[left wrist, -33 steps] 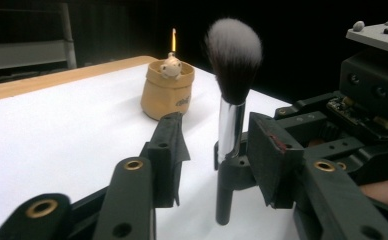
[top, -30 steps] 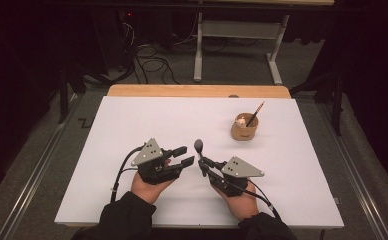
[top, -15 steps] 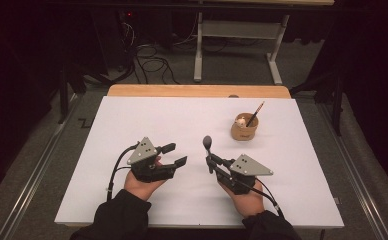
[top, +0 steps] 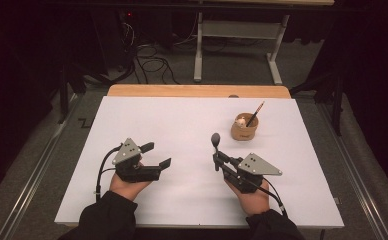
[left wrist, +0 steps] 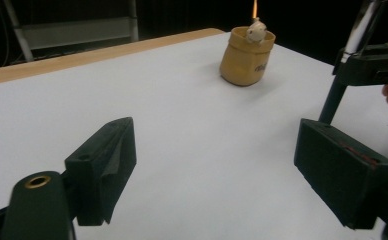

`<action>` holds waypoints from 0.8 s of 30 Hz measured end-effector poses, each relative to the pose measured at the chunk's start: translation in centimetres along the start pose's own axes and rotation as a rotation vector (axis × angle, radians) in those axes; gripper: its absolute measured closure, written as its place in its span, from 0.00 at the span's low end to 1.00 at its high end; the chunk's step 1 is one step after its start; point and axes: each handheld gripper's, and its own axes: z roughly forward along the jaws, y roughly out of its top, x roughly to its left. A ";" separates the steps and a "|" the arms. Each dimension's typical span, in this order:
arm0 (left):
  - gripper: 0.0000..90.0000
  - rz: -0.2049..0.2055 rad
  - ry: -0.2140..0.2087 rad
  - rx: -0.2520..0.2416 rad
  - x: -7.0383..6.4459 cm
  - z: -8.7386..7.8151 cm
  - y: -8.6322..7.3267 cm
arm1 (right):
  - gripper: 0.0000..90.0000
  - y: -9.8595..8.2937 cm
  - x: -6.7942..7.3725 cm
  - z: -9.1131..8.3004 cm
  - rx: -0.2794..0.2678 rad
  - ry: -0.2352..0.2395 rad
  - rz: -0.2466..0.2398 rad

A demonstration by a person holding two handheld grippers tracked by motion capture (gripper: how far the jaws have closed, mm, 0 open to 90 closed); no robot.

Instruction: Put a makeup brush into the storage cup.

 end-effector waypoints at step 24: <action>0.03 0.021 0.064 -0.019 0.9 -0.4 -1.4 | 0.89 -0.1 -1.7 -0.8 -0.003 -0.046 0.016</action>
